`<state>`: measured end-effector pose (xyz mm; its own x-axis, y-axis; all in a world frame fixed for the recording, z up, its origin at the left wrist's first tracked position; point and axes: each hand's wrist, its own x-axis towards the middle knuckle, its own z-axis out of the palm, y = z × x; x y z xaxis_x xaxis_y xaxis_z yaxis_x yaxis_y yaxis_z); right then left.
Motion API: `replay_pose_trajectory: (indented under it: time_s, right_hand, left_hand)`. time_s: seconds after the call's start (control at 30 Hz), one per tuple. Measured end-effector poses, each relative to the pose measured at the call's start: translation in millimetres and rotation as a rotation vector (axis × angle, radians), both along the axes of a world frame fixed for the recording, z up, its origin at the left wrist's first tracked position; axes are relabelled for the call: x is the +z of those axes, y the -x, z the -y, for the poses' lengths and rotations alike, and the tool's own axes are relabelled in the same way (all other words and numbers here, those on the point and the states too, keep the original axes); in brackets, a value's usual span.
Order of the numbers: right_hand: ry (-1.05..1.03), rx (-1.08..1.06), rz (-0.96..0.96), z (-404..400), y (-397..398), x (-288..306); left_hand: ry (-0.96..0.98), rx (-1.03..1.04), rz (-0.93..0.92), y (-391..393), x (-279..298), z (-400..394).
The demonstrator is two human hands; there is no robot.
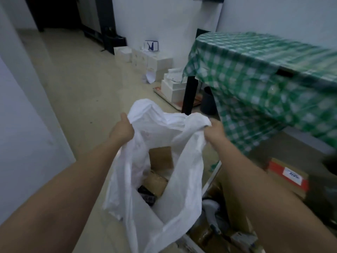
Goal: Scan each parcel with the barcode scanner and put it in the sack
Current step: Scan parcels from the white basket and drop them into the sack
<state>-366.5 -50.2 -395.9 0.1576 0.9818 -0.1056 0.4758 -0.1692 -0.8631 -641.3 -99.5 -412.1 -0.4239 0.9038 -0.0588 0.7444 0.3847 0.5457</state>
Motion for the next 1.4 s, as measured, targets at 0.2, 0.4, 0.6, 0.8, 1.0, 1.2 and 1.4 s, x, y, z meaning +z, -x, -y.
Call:
replay_pose_trajectory:
  time_s: [0.2,0.4,0.6,0.8,1.0,1.2,1.4]
  right_hand:
    - [-0.337,-0.026,-0.059,-11.5,-16.6,57.7]
    - [-0.046,-0.035,-0.047,-1.0,-29.7,8.5]
    - [-0.14,-0.047,0.063,2.2,-37.6,33.8]
    - [-0.173,-0.032,0.07,53.0,-21.6,-31.6]
    - [-0.712,0.5,0.642,58.1,-2.4,-52.7]
    - [-0.126,0.64,1.383,-13.5,-5.5,-71.0]
    - [-0.108,0.56,1.719,-43.5,8.1,-116.8]
  left_hand:
    - [-0.284,0.036,0.043,-6.2,48.3,-1.0]
    - [-0.014,0.005,-0.147,12.5,14.1,5.5]
    - [-0.099,0.083,-0.236,18.5,24.2,7.3]
    - [-0.041,0.068,-0.147,15.7,-21.5,31.1]
    - [-0.19,-0.032,-0.305,18.2,-56.2,17.3]
    - [-0.067,-0.237,-0.827,16.2,-100.1,-15.3]
    - [0.227,-0.518,-0.86,-10.8,-180.3,-37.0]
